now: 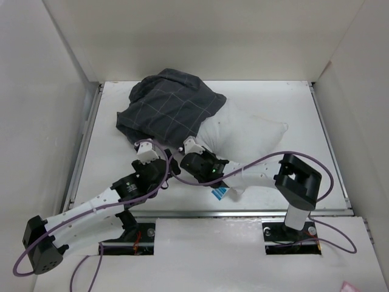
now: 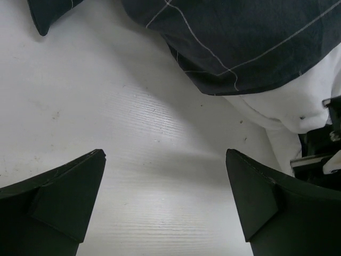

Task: Put the pillow into the pillowcase

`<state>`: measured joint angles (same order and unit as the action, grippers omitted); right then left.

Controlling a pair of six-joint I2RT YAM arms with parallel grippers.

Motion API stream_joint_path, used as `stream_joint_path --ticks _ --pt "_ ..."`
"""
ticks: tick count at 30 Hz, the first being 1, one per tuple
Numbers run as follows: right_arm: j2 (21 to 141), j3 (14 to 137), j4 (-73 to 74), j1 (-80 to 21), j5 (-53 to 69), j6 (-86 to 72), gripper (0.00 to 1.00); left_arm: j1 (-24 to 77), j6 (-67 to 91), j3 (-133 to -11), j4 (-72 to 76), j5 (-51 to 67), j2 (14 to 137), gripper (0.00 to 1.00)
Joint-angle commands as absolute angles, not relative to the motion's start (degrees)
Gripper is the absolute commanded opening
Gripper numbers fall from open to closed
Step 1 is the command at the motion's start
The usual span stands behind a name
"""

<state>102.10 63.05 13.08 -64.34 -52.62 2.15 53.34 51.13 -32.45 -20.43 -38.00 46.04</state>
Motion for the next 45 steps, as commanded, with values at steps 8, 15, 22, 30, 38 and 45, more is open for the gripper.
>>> stream_joint_path --ticks 8,15,22,30,38,45 --pt "87.7 75.0 11.5 -60.1 -40.3 2.2 0.0 53.3 47.8 -31.9 -14.0 -37.0 45.8 0.96" --pt "86.0 85.6 19.9 -59.5 -34.1 3.6 0.0 53.3 38.8 -31.9 1.0 -41.2 53.0 0.96" --pt "88.5 91.1 24.5 -56.7 -31.2 4.1 0.0 43.1 40.1 -40.2 -2.7 -46.9 65.7 0.96" --pt "87.4 91.1 24.5 -51.3 -19.8 2.5 0.0 30.4 24.0 -36.0 21.8 -25.4 68.7 0.95" --pt "91.6 99.0 27.4 -48.6 -15.0 1.8 0.0 30.4 11.9 -34.6 29.4 -12.8 73.6 0.93" --pt "92.2 103.0 29.4 -46.1 -12.1 1.8 0.0 28.4 16.5 -38.0 26.4 -17.1 77.9 0.94"
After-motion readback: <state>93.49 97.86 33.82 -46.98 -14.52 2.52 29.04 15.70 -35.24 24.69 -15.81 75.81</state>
